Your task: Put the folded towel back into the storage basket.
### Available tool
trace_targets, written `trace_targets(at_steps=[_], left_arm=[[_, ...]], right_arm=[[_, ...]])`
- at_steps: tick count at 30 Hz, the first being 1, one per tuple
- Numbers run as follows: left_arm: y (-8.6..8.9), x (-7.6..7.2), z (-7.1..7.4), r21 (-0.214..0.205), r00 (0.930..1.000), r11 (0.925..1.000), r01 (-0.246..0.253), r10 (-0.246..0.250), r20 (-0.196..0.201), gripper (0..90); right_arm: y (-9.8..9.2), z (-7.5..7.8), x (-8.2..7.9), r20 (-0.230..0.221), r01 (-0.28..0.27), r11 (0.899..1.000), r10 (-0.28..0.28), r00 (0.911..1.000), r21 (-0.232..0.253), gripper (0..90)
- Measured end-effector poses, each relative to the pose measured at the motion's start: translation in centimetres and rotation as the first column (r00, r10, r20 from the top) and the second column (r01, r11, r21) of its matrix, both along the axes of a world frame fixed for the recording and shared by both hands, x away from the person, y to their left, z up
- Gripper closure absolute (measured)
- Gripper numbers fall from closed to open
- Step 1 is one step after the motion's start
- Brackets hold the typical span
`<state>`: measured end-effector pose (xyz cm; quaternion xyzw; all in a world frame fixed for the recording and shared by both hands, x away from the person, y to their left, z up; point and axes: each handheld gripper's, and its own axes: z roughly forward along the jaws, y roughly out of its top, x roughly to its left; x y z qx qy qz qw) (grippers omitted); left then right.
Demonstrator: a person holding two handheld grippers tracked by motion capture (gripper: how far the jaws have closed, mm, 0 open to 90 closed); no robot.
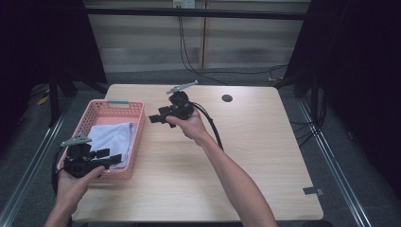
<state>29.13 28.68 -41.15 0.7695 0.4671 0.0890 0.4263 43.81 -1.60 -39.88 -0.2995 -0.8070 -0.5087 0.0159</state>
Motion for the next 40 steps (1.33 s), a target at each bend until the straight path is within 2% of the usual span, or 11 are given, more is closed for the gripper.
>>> trace_targets(at_steps=[3, 5, 11, 14, 22, 24, 29, 31, 36, 38, 40], left_arm=[[-1.3, 0.1, 0.2, -0.016, 1.0, 0.9999, 0.002, -0.002, 0.009, 39.0], [-2.3, 0.0, 0.3, -0.016, 0.9999, 0.9998, -0.009, 0.009, 0.014, 37.8], [-5.8, -0.4, -0.1, 0.027, 0.9971, 0.997, 0.072, -0.073, 0.021, 36.6], [-7.5, -0.8, -0.5, 0.03, 0.9946, 0.9944, 0.101, -0.102, 0.021, 37.1], [-10.8, -1.7, -2.2, 0.041, 0.9918, 0.9912, 0.126, -0.127, 0.017, 37.1], [-11.2, -2.0, -2.6, 0.036, 0.9891, 0.9885, 0.147, -0.147, -0.006, 37.1], [-11.3, -3.3, -3.0, 0.023, 0.9953, 0.9951, 0.096, -0.096, -0.016, 36.1], [-11.2, -3.9, -3.4, 0.015, 0.9946, 0.9947, 0.102, -0.101, -0.02, 33.9], [-11.9, -5.5, -5.3, 0.069, 0.9918, 0.9895, 0.127, -0.126, -0.017, 32.9], [-12.0, -5.5, -5.4, 0.117, 0.9845, 0.9778, 0.174, -0.175, 0.0, 30.6], [-12.1, -5.5, -5.6, 0.088, 0.9828, 0.9789, 0.184, -0.185, -0.007, 29.6]], right_arm=[[-2.6, -0.5, -1.3, 0.008, 0.012, 1.0, -0.012, 0.9999, -0.001, 37.4], [-3.4, -0.5, -1.6, 0.015, 0.014, 1.0, -0.014, 0.9998, -0.002, 37.5], [-8.2, -0.5, -3.9, 0.045, 0.052, 0.999, -0.051, 0.9977, -0.015, 36.2], [-10.0, -0.5, -5.1, 0.053, 0.06, 0.998, -0.058, 0.9969, -0.034, 35.2], [-16.0, -1.5, -9.5, 0.051, 0.126, 0.99, -0.123, 0.991, -0.058, 34.3], [-16.9, -1.8, -10.3, 0.054, 0.142, 0.987, -0.138, 0.989, -0.08, 34.0], [-20.9, -2.6, -13.6, 0.032, 0.215, 0.967, -0.212, 0.9767, -0.134, 33.9], [-22.2, -2.7, -14.7, 0.031, 0.229, 0.966, -0.227, 0.9733, -0.122, 33.9], [-24.9, -4.2, -17.3, 0.045, 0.312, 0.944, -0.309, 0.95, -0.108, 33.4], [-25.7, -5.2, -18.0, 0.022, 0.344, 0.935, -0.343, 0.9389, -0.087, 32.8], [-26.1, -5.6, -18.4, 0.046, 0.369, 0.924, -0.366, 0.9294, -0.099, 30.3]])
